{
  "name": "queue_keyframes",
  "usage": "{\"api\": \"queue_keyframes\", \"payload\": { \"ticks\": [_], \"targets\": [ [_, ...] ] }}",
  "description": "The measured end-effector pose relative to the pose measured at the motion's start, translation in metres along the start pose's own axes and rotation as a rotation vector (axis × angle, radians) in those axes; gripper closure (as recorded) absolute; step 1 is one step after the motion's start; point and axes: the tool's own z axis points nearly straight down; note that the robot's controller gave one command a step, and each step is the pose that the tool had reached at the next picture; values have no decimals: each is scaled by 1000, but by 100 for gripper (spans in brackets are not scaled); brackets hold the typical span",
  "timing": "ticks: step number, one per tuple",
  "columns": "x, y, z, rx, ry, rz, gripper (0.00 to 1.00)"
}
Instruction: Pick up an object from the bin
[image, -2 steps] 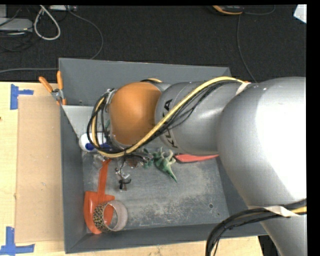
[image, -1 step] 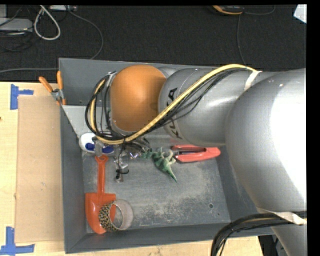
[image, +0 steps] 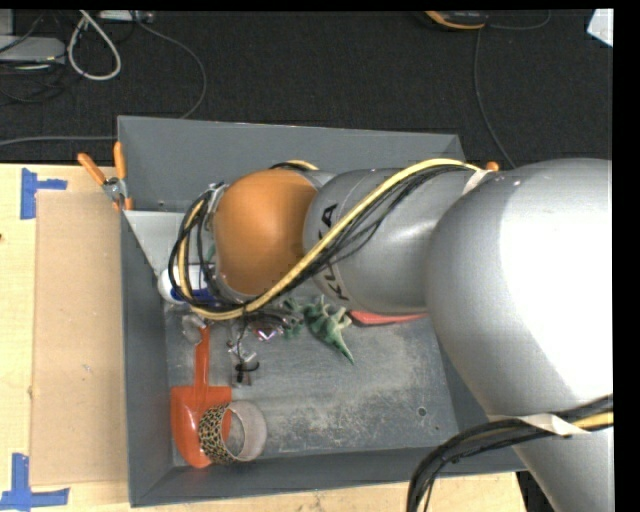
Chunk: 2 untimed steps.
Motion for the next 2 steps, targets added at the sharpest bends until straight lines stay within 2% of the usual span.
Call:
{"api": "queue_keyframes", "payload": {
  "ticks": [1,2],
  "targets": [
    [-22,3,-2,7,-8,-187,0],
    [-2,-1,-1,0,2,-16,100]
  ]
}}
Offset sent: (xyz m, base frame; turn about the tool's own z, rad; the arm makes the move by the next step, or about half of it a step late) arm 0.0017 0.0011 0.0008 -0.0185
